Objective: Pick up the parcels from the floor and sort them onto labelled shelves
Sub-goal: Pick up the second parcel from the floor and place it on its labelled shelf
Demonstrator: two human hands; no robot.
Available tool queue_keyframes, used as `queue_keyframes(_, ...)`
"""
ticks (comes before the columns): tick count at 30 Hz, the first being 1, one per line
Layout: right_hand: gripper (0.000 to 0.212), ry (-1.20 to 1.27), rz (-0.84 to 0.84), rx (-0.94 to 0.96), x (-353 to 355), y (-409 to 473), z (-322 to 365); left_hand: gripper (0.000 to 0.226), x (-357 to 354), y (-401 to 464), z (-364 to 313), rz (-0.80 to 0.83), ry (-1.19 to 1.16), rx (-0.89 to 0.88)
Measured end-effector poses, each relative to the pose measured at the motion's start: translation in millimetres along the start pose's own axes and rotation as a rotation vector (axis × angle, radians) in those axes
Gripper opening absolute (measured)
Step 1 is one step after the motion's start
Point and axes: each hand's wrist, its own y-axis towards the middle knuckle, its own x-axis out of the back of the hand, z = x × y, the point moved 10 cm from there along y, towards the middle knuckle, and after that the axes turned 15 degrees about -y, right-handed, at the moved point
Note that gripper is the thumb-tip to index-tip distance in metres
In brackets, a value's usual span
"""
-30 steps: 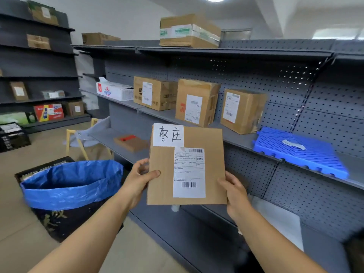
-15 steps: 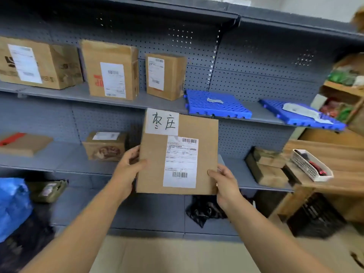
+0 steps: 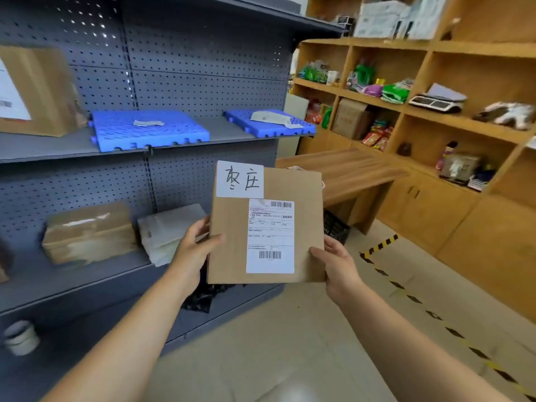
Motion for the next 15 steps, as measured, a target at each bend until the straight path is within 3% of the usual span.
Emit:
queue_keyframes(10,0.041,0.075,-0.288,-0.014,284,1,-12,0.048,-257,-34,135,0.269,0.043,0.171)
queue_keyframes(15,0.041,0.084,-0.402,0.018,415,-4,-16,0.056,-378,-58,202,0.38,0.042,0.228)
